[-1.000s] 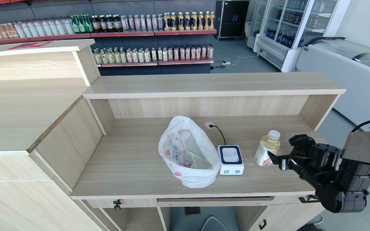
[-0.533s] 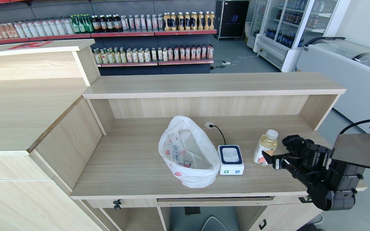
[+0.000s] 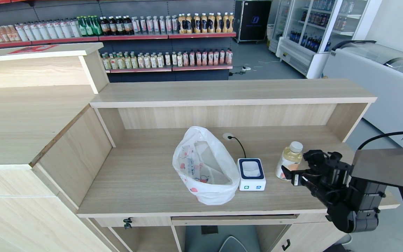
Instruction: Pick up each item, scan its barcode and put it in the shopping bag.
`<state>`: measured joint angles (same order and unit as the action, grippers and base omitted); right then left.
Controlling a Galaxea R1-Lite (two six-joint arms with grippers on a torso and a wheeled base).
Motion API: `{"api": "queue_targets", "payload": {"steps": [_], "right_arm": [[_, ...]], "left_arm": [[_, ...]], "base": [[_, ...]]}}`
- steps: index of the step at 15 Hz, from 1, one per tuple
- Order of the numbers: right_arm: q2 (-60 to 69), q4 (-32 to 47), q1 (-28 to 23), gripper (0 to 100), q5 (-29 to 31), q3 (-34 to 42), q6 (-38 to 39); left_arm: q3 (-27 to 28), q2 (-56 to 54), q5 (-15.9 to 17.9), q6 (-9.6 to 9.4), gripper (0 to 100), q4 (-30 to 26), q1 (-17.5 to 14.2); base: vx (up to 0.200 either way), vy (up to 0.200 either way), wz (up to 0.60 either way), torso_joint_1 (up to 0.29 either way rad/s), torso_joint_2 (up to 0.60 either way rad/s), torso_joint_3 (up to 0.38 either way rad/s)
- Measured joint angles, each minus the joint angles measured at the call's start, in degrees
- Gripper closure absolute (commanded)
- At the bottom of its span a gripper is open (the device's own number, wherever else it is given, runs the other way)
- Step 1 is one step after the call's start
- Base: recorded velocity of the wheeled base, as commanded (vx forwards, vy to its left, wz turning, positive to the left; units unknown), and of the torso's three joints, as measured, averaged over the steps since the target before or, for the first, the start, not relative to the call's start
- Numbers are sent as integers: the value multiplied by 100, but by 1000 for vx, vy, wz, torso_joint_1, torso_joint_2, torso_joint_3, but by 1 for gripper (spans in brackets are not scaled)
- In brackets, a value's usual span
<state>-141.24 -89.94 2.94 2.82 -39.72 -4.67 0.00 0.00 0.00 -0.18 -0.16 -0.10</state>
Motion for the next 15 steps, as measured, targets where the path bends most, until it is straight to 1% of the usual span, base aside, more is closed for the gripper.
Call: {"api": "queue_targets", "payload": {"steps": [2,4,6,10,15], "right_arm": [[-101,-2,72,0,137,-240,148],[-212,0,146,0,341,-634,295],[-308,0,249,0,402,-885,369],[-545,-2,334,0,519,-1050,380],[-716,2,296,0,514,-1326,374]], "left_arm": [[0,0,0,2,0,0,5],[0,0,0,2,0,0,5],[0,0,0,0,0,-2,2],[0,0,0,0,0,0,2],[0,0,0,0,0,0,2]], "base": [[0,0,0,0,0,0],[0,0,0,0,0,0],[0,0,0,0,0,0],[0,0,0,0,0,0],[0,0,0,0,0,0]]}}
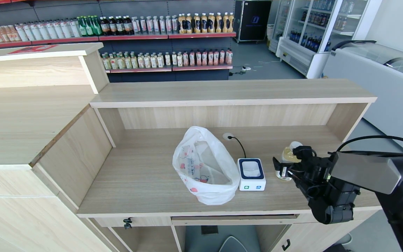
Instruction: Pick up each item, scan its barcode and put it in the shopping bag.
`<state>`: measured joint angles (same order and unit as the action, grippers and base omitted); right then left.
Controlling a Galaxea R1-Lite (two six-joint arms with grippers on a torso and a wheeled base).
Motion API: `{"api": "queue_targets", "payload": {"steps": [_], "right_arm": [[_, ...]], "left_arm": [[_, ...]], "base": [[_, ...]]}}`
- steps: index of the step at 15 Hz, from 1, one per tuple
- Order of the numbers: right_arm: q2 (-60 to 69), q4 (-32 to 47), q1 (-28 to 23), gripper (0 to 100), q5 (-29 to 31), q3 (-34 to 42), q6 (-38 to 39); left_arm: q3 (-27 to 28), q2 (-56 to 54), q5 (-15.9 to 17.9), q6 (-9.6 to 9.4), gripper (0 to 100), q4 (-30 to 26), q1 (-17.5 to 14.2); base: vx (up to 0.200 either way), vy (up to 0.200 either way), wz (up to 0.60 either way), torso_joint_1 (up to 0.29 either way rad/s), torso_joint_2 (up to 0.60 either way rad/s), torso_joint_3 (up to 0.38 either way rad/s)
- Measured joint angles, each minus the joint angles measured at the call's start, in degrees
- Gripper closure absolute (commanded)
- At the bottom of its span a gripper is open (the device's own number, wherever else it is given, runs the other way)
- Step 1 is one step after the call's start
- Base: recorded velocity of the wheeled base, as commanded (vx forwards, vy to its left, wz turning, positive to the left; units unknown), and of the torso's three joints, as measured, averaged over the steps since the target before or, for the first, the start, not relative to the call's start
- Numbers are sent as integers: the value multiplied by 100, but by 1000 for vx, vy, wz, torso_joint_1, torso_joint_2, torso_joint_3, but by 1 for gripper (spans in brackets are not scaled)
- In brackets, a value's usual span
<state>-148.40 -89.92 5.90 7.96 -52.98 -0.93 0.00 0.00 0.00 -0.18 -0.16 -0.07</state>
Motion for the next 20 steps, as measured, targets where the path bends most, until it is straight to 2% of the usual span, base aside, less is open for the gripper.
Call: {"api": "queue_targets", "payload": {"steps": [8,9,16,20], "right_arm": [[-221,0,-1,0,-183,-383,-95],[-240,-2,-1,100,-216,-413,-106],[-293,4,-9,100,-246,-614,-132],[-249,-33,-83,100,-250,-399,-418]], "left_arm": [[0,0,0,0,0,0,0],[0,0,0,0,0,-2,0],[0,0,0,0,0,0,-2],[0,0,0,0,0,-2,2]], "base": [[0,0,0,0,0,0],[0,0,0,0,0,0],[0,0,0,0,0,0],[0,0,0,0,0,0]]}}
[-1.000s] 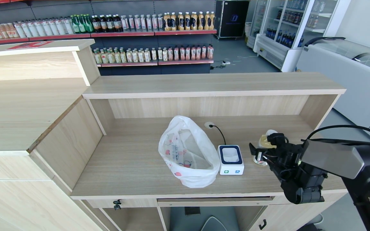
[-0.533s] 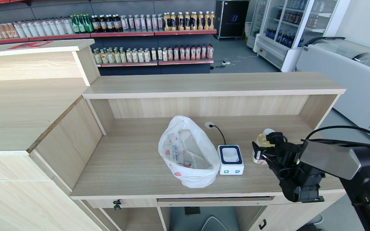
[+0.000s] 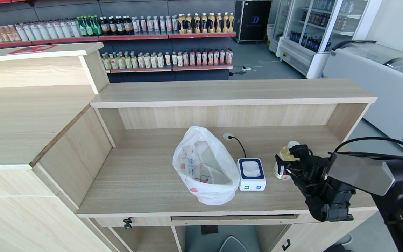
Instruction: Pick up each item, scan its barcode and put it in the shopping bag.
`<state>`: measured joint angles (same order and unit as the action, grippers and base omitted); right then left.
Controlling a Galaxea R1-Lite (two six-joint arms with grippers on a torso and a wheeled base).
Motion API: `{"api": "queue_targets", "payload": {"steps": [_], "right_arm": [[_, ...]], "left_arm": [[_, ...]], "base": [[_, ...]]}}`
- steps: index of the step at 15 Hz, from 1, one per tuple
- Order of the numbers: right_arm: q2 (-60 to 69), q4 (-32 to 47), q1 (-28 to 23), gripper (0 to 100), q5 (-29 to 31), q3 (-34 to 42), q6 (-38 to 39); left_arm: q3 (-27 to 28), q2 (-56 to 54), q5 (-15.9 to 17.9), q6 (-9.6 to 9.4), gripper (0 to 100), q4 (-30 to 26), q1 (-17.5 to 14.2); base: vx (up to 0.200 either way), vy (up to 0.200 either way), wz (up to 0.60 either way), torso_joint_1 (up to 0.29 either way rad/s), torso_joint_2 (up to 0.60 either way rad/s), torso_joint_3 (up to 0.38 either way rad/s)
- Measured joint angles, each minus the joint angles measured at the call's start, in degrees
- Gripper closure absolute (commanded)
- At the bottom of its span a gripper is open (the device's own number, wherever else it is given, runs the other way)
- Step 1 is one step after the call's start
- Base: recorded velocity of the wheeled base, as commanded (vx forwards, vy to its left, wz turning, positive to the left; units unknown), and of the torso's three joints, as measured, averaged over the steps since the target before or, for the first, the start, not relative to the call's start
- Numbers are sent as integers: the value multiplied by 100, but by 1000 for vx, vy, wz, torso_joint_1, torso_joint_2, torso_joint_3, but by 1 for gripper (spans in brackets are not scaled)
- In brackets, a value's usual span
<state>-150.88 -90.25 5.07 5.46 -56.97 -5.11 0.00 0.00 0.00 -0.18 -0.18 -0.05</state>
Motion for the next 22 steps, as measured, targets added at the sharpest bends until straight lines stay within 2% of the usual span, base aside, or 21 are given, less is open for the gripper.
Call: {"api": "queue_targets", "payload": {"steps": [4,6,8,14,16,18,21,22], "right_arm": [[507,364,-180,100,-432,463,144],[1136,898,-375,100,-891,639,334],[2007,1881,-542,100,-1485,805,595],[5556,6066,-890,100,-3855,735,1213],[6655,7312,-936,100,-5193,597,1447],[7341,7728,-961,100,-6571,488,1715],[7685,7818,-964,100,-7698,127,2136],[7693,7813,-950,100,-7837,-2,2204]], "left_arm": [[0,0,0,0,0,2,0],[0,0,0,0,0,0,-2],[0,0,0,0,0,2,-2],[0,0,0,0,0,0,-2],[0,0,0,2,0,2,-5],[0,0,0,0,0,0,-5],[0,0,0,0,0,2,-2],[0,0,0,0,0,2,0]], "base": [[0,0,0,0,0,0],[0,0,0,0,0,0],[0,0,0,0,0,0],[0,0,0,0,0,0],[0,0,0,0,0,0],[0,0,0,0,0,0],[0,0,0,0,0,0],[0,0,0,0,0,0]]}}
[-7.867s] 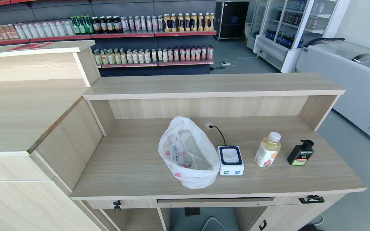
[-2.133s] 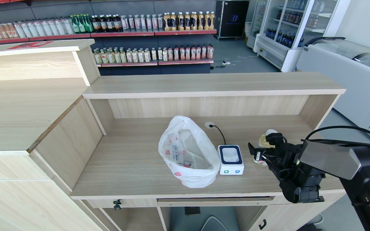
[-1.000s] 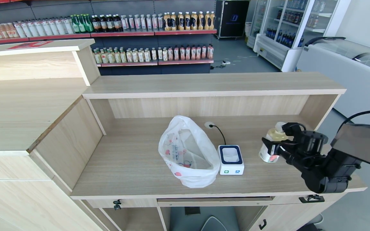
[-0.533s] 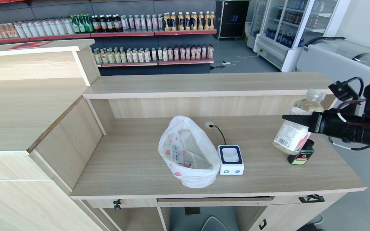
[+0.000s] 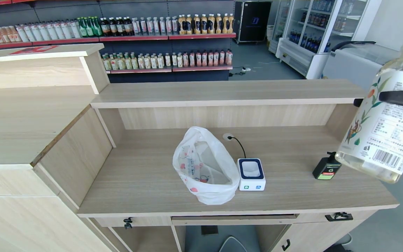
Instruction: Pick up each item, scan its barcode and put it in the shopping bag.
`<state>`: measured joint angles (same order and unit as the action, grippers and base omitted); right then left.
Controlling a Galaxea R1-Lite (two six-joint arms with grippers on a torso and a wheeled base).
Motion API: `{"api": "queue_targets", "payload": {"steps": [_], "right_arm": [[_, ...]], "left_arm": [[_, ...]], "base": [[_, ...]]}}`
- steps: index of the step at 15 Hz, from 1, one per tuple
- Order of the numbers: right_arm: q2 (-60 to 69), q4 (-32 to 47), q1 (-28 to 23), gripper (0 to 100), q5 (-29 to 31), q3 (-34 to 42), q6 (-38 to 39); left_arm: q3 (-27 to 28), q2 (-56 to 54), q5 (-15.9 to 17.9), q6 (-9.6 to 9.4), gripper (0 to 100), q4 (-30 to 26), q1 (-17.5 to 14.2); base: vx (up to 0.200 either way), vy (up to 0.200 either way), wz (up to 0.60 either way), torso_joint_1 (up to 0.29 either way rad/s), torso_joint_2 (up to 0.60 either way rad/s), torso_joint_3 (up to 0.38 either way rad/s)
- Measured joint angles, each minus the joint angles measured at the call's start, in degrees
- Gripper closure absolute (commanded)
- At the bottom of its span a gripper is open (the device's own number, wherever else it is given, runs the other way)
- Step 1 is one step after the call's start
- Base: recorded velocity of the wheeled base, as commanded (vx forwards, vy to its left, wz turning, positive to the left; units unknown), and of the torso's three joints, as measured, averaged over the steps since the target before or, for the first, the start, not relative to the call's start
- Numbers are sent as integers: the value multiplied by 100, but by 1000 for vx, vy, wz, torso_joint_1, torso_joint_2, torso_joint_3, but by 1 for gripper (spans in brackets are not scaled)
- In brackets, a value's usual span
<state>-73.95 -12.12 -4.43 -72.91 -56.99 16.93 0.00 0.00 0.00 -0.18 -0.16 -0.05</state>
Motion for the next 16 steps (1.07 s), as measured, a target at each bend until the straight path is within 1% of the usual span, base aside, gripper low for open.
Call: {"api": "queue_targets", "payload": {"steps": [2,3,9,14,16], "right_arm": [[-28,0,126,100,-241,-146,20],[-33,2,187,100,-268,-135,20],[160,7,666,100,-268,466,-132],[680,68,1211,100,-277,835,129],[848,73,1302,100,-271,956,138]], "left_arm": [[0,0,0,0,0,0,-5],[0,0,2,0,0,0,-5],[0,0,0,0,0,0,0],[0,0,0,2,0,0,-2],[0,0,0,0,0,0,-2]], "base": [[0,0,0,0,0,0],[0,0,0,0,0,0],[0,0,0,0,0,0],[0,0,0,0,0,0],[0,0,0,0,0,0]]}}
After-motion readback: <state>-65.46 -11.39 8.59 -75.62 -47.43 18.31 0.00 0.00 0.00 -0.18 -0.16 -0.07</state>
